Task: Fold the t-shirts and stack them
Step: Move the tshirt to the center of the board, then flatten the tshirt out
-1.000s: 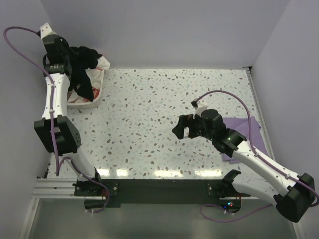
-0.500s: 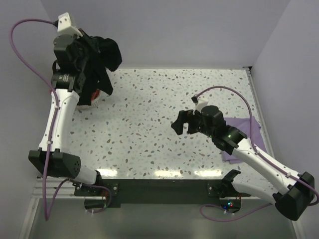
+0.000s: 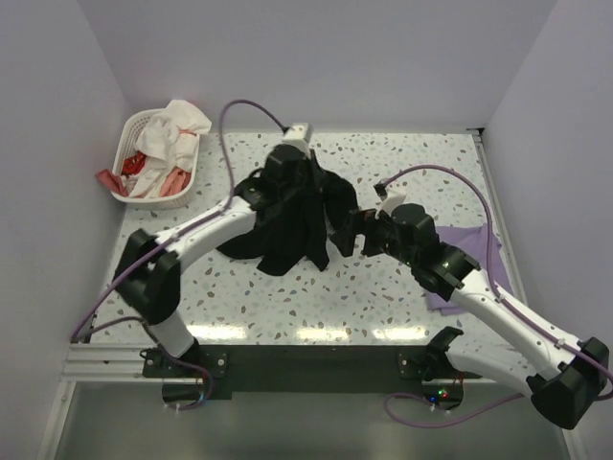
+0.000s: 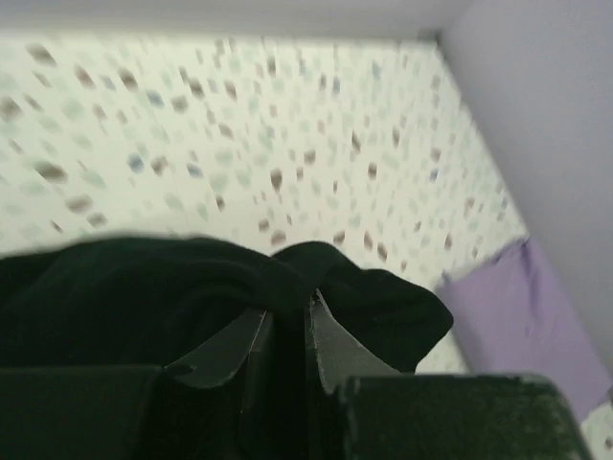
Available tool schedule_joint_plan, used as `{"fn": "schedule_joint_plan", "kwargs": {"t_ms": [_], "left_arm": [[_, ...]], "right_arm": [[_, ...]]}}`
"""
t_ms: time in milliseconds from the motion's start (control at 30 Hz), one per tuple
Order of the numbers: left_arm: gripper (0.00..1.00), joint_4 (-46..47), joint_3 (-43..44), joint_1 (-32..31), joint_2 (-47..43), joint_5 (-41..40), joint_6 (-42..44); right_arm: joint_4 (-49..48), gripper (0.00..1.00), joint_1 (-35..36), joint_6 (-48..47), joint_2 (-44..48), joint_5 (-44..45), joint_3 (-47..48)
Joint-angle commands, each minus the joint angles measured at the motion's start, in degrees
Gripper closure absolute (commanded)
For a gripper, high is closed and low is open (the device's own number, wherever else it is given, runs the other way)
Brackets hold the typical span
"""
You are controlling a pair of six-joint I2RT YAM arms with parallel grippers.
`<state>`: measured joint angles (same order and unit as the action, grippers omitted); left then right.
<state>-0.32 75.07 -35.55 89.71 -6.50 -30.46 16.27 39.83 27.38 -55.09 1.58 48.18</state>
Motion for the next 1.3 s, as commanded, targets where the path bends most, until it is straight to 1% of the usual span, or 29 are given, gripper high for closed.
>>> {"fn": "schedule_joint_plan", "kwargs": {"t_ms": [0, 33, 100, 133, 200, 233, 333, 367, 400, 433, 500, 567, 600, 667, 700, 767, 800, 833, 900, 1000, 1067, 1100, 1133, 1200, 1233, 1267], "left_arm": [[0.81, 3.49, 3.48, -4.52, 11.93, 3.32, -2.68], [0.73, 3.05, 4.72, -5.14, 13.8, 4.47, -3.29], [0.61, 2.87, 5.96, -5.23, 16.27, 6.23, -3.9], [0.52, 2.87, 5.62, -5.14, 16.11, 6.24, -4.17], [0.44, 2.69, 3.16, -5.23, 13.58, 4.41, -4.17], [0.39, 2.43, 2.02, -5.06, 12.34, 3.26, -4.08], [0.36, -1.94, -2.81, -5.06, 6.54, -3.06, -5.48], [0.35, -3.62, -5.87, -4.88, 4.96, -4.64, -5.58], [0.35, -4.25, -7.46, -4.97, 1.55, -7.97, -5.93], [0.32, -5.04, -9.05, -4.71, -0.13, -9.65, -6.89], [0.31, -7.23, -13.62, -4.27, -4.87, -13.08, -8.03], [0.3, -10.12, -16.52, -2.25, -7.43, -13.89, -11.37], [0.3, -10.58, -20.1, -1.37, -9.8, -12.84, -12.6], [0.3, -10.58, -24.33, 1.88, -12.36, -11.52, -15.41], [0.3, -10.32, -28.71, 2.85, -14.89, -10.73, -16.12], [0.3, -9.97, -34.43, 5.22, -17.45, -10.99, -17.96], [0.3, -9.97, -35.94, 5.75, -19.9, -11.6, -18.49], [0.3, -9.79, -37.35, 6.71, -21.06, -11.95, -19.11], [0.29, -9.97, -40.34, 7.25, -23.52, -13.26, -20.08], [0.25, -8.13, -42.72, 8.56, -23.54, -13.45, -21.05], [0.24, -6.19, -42.81, 9.62, -21.96, -13.45, -20.96], [0.24, -5.4, -42.64, 10.14, -19.77, -12.67, -20.87], [0.24, -3.31, -42.46, 10.93, -18.62, -12.31, -20.17], [0.26, -0.93, -42.02, 11.99, -15.38, -11.96, -18.95], [0.27, 2.31, -41.93, 12.52, -14.4, -11.35, -18.59], [0.32, 3.38, -41.5, 13.04, -12.21, -10.47, -18.24]], "right_arm": [[-0.54, 0.01, 0.07, 1.54, 0.25, 2.81, -1.42], [-0.45, 0.01, 0.07, 1.89, 0.16, 3.07, -1.77], [-0.63, 0.02, 0.07, 2.24, -0.28, 3.34, -3.09], [-0.89, 0.02, 0.07, 2.68, -0.72, 3.69, -3.62], [-1.33, 0.03, 0.07, 3.29, -1.24, 4.74, -5.11], [-1.85, 0.03, 0.07, 3.56, -1.94, 5.09, -5.55], [-3.52, 0.04, -0.02, 3.91, -3.53, 5.8, -6.87], [-4.05, 0.05, -0.02, 4.0, -4.84, 5.8, -7.22], [-4.58, 0.05, 0.07, 4.0, -5.46, 5.71, -7.31], [-5.63, 0.06, 0.07, 4.26, -6.08, 5.19, -7.31], [-7.04, 0.09, 0.07, 4.09, -8.1, 3.44, -7.4], [-9.5, 0.1, 0.24, 4.26, -9.59, 1.41, -7.75], [-10.37, 0.11, 0.33, 4.44, -11.25, 0.88, -7.93], [-12.75, 0.11, 0.68, 4.7, -12.67, -0.52, -8.28], [-13.45, 0.1, 1.03, 4.79, -14.24, -0.79, -8.54], [-15.83, 0.1, 2.17, 5.23, -15.57, -0.79, -9.24], [-16.01, 0.1, 2.61, 5.32, -16.27, -0.79, -9.51], [-18.53, 0.1, 3.57, 5.67, -17.93, -0.79, -9.6], [-19.69, 0.1, 4.37, 6.02, -19.61, -0.27, -9.51], [-21.02, 0.14, 5.78, 6.72, -23.47, 1.74, -8.99], [-21.89, 0.24, 5.96, 7.43, -25.5, 2.98, -9.07], [-21.98, 0.3, 6.04, 7.86, -26.03, 4.38, -8.99], [-21.99, 0.4, 5.96, 8.04, -27.08, 5.17, -8.9], [-21.72, 0.52, 6.04, 8.13, -27.7, 7.28, -8.46], [-21.29, 0.59, 5.96, 8.13, -27.96, 8.08, -8.28], [-20.5, 0.79, 5.96, 8.13, -28.23, 8.78, -7.5]]}}
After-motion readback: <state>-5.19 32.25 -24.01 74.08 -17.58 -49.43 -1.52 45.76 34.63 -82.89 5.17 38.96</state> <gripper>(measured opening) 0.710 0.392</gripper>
